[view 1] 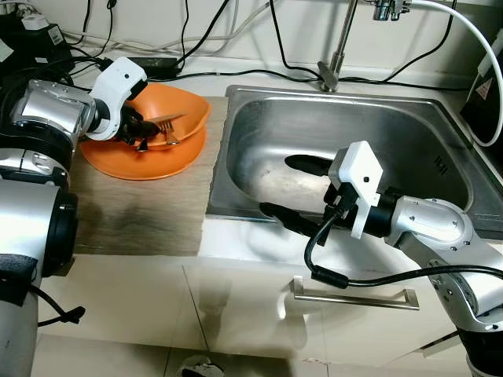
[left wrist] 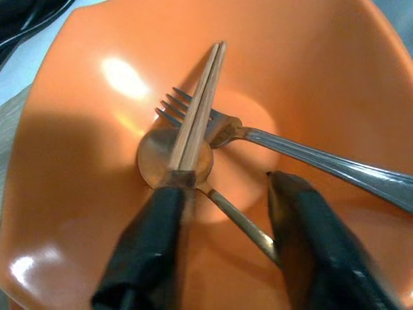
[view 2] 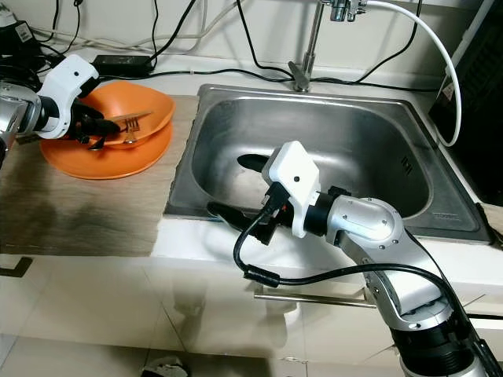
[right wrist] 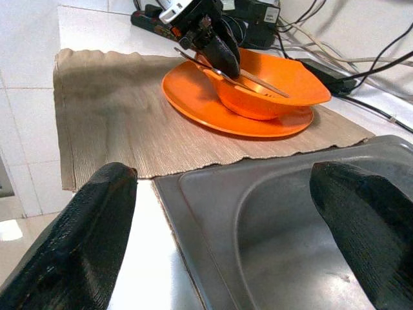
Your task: Kitchen organization
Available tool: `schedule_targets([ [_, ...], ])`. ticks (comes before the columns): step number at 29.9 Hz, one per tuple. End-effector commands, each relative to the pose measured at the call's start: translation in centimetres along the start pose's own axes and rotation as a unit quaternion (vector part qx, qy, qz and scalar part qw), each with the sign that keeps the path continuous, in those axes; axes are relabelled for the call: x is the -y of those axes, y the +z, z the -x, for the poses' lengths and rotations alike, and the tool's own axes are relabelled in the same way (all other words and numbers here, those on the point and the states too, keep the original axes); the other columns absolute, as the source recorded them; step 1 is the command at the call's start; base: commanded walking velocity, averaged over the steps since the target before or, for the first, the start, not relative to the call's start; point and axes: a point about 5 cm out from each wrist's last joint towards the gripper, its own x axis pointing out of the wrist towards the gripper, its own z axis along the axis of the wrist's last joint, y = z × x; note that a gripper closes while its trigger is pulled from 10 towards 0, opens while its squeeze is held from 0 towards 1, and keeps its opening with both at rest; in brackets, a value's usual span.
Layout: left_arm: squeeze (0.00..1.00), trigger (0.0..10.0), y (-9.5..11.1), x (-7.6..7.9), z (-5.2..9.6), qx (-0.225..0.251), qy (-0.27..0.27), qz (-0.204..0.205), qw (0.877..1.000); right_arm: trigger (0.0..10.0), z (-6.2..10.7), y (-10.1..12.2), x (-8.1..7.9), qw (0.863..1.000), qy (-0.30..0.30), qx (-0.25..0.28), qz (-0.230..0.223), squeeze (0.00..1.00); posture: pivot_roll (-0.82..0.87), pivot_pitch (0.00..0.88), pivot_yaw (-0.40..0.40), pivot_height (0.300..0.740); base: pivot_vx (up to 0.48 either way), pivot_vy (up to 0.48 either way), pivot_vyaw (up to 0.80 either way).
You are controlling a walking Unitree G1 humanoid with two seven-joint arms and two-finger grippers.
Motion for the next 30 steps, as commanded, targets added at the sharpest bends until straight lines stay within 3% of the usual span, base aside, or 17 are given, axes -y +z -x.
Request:
schedule_targets([
  [1,0.00,0.0,-0.45,0.09,-0.12,-0.014,-0.004,0.005,1.000,10.0,0.26,0.25,0.17,1.000,-0.005,0.001,0.007,0.00,0.03,0.000,0.030,0.740,0.000,0.000,0.00],
  [17,0.00,0.0,-0.51,0.11,-0.20,-0.013,-0.001,0.009,1.000,10.0,0.32,0.18,0.40,1.000,-0.011,-0.002,0.011,0.00,0.03,0.003,0.032,0.740,0.000,0.000,0.00],
  [30,0.00,0.0,0.15,0.04,-0.17,0.018,0.010,0.031,0.999,10.0,0.20,0.17,0.76,1.000,-0.023,0.003,0.014,0.00,0.04,0.004,0.033,0.740,0.000,0.000,0.00],
])
